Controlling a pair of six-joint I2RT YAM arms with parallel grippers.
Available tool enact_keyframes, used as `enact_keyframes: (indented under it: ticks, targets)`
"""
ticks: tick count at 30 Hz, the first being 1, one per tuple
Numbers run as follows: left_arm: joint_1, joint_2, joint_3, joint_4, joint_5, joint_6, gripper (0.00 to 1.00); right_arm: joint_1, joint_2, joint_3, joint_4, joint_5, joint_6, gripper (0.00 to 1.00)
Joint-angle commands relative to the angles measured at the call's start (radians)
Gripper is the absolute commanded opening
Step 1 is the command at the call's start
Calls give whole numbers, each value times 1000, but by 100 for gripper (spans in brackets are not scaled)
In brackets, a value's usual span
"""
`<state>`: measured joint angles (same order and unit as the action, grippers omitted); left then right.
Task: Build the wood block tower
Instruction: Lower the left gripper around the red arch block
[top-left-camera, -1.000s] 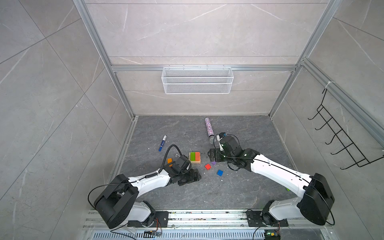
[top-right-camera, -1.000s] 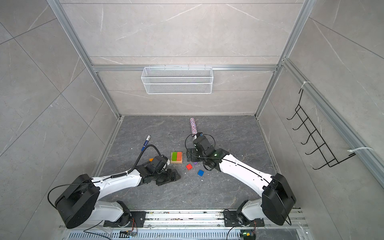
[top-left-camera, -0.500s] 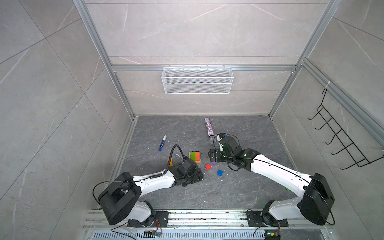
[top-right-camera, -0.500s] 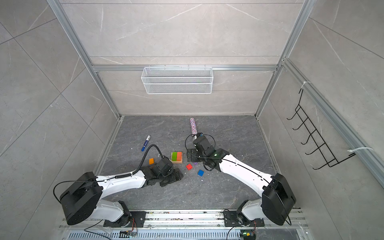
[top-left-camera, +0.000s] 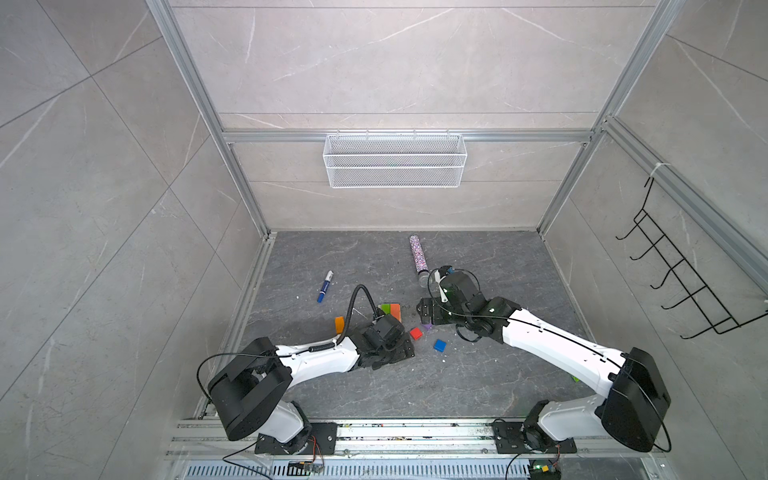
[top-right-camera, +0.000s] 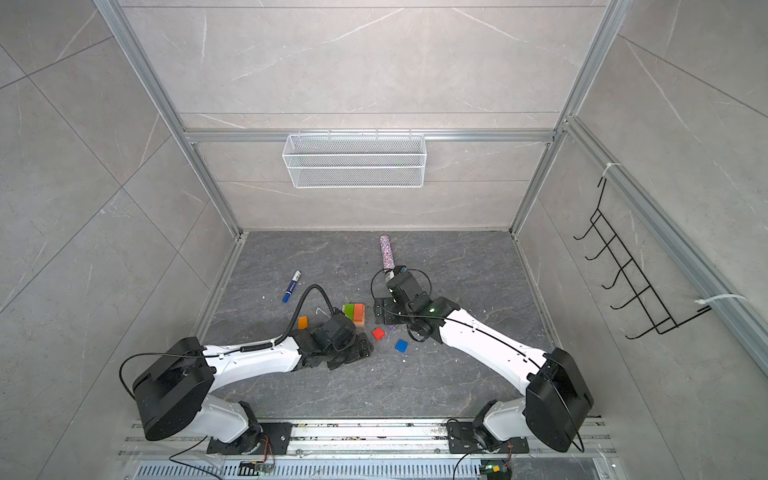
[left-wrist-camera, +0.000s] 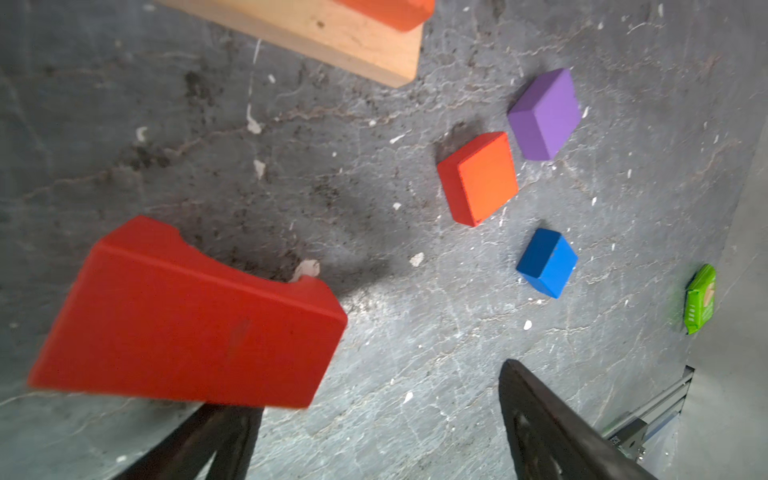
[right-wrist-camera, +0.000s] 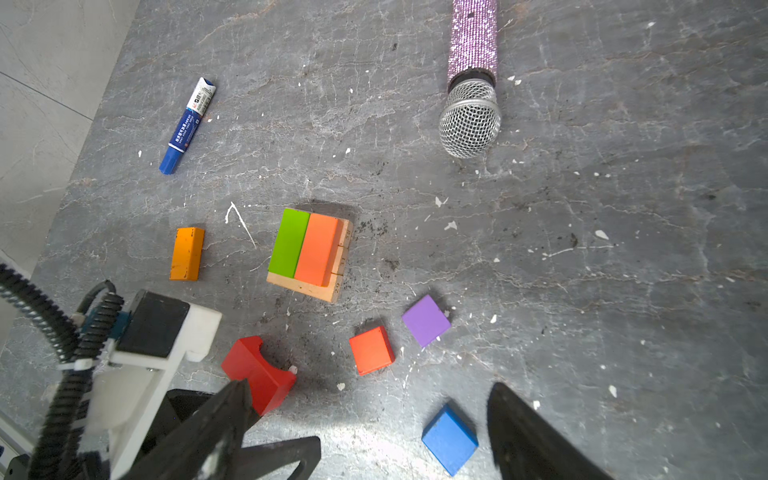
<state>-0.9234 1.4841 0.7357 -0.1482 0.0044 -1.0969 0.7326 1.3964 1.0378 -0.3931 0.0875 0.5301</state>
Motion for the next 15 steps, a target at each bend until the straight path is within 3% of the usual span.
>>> enact_keyframes:
  ticks: [1,7,15]
  targets:
    - [-4,24,46,19,-16,1,90,-1,-23,8,-24,16,0,87]
    - [-19,23,88,-30,-36,42,88,-2,-35,11,-42,44,14,87]
    - [-37,-41,195,-324,-76,117,88,-4,-73,2,-54,39,8,89]
